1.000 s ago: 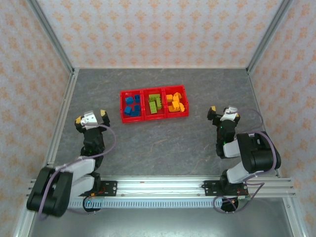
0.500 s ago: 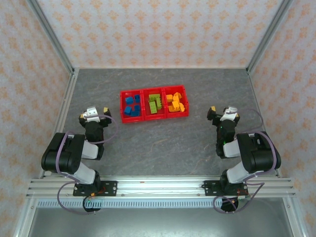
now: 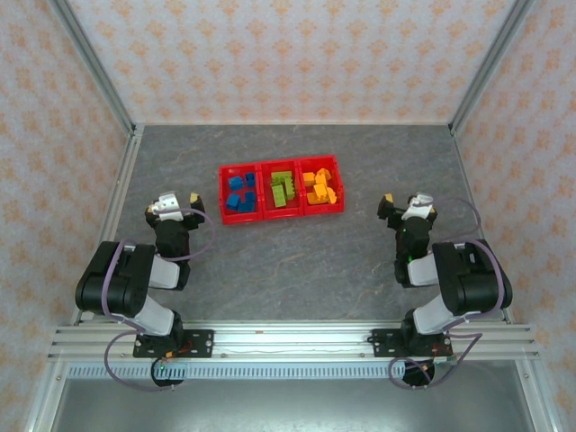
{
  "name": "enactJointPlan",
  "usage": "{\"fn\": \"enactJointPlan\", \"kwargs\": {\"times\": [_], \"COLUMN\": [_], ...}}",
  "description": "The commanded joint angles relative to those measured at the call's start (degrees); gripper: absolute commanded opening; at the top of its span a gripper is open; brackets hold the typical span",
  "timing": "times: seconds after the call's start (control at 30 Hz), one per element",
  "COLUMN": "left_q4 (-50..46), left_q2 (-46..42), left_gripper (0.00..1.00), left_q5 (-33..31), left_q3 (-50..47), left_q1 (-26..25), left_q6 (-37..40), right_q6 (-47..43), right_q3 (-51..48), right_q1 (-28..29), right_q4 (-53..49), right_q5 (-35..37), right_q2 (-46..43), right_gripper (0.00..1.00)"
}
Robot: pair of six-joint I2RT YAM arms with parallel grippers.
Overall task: Sort the legos into containers by color
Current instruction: Reset both arms
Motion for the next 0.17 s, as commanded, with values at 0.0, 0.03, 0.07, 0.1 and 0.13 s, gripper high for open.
{"fn": "enactJointPlan", "kwargs": {"times": [0.0, 0.03, 0.07, 0.1, 0.13], "left_q4": [2.6, 2.5, 2.4, 2.5, 2.5], "left_q2": [0.4, 0.4, 0.3, 0.3, 0.3], "left_gripper": [0.99, 0.99, 0.99, 0.99, 0.99], "left_q5": [-1.3, -1.3, -1.4, -1.5, -1.6], "left_q3": [0.3, 0.3, 0.3, 0.3, 0.3], "left_q1": [-0.5, -0.5, -0.6, -0.6, -0.7], "left_q6": [-0.1, -0.1, -0.1, 0.0, 0.1], "right_q6": [0.9, 1.0, 0.9, 1.0, 1.0], "right_q3": [1.4, 1.3, 1.1, 1.0, 0.9], "right_q1": [-1.0, -1.0, -1.0, -1.0, -1.0], "right_q4": [-0.7, -0.5, -0.3, -0.2, -0.1], "right_q5": [-2.3, -2.3, -2.3, -2.3, -2.3], "right_q2": [0.1, 0.0, -0.3, -0.3, -0.4], "right_gripper": [1.00, 1.00, 1.00, 1.00, 1.00]}}
